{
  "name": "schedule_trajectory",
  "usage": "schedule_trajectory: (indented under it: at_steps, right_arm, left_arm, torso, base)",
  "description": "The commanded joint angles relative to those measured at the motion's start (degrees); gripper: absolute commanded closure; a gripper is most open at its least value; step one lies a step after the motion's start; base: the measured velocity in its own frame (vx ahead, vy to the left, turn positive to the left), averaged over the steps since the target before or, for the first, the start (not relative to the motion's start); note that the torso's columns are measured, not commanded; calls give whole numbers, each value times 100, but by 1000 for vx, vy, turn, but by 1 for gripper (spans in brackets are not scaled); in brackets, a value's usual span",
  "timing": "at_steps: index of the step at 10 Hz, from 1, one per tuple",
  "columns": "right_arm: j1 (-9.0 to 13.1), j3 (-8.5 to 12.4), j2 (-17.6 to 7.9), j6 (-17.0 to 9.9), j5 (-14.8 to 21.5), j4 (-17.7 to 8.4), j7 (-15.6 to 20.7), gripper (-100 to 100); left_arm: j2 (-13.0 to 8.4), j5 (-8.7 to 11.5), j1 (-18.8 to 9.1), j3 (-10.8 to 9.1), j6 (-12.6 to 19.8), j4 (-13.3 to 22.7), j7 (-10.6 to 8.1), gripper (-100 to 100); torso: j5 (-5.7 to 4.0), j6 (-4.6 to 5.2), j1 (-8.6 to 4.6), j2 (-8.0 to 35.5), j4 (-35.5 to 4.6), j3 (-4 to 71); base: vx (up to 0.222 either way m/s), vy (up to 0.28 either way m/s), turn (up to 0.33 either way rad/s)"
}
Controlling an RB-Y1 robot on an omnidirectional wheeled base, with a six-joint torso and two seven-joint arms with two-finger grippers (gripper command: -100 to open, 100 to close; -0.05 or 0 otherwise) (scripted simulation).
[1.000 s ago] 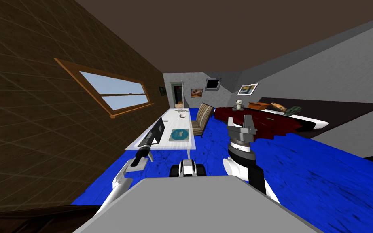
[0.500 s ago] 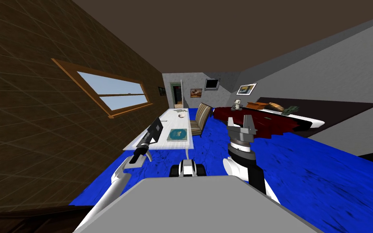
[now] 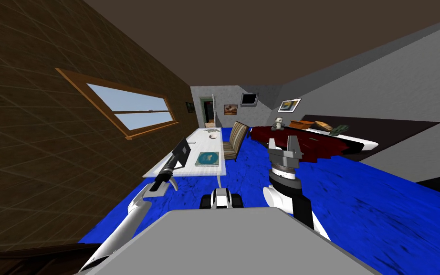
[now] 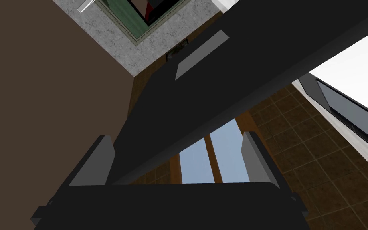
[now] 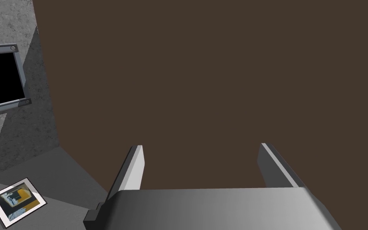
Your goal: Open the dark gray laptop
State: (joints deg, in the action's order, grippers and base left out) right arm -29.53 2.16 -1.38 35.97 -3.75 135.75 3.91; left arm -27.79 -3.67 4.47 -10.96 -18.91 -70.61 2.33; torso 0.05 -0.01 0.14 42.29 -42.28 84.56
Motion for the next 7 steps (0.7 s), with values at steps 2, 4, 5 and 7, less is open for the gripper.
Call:
schedule_trajectory:
  at_steps: [2,4,5,7]
  right_arm:
    - [0,0,0,0,0,0,0,0]
    - [0,0,0,0,0,0,0,0]
    - [0,0,0,0,0,0,0,0]
    - [0,0,0,0,0,0,0,0]
  left_arm:
    - [-429,102,-321,-16,-293,535,-262,-100]
    - [-471,102,-321,-16,-293,871,-262,-100]
    - [-746,195,-603,-34,-569,1045,-511,-100]
    - [-901,195,-637,-34,-569,1478,-511,-100]
  torso:
    - [-8,-1,-25,2,-2,1]
    - [-6,-2,-13,-1,-1,1]
    - [6,-5,13,-7,5,4]
    - [-6,-2,-18,-2,1,2]
  base:
    - [-22,-90,-30]
    - [-3,-42,-2]
    - [-21,-82,-41]
    - [-14,-77,-14]
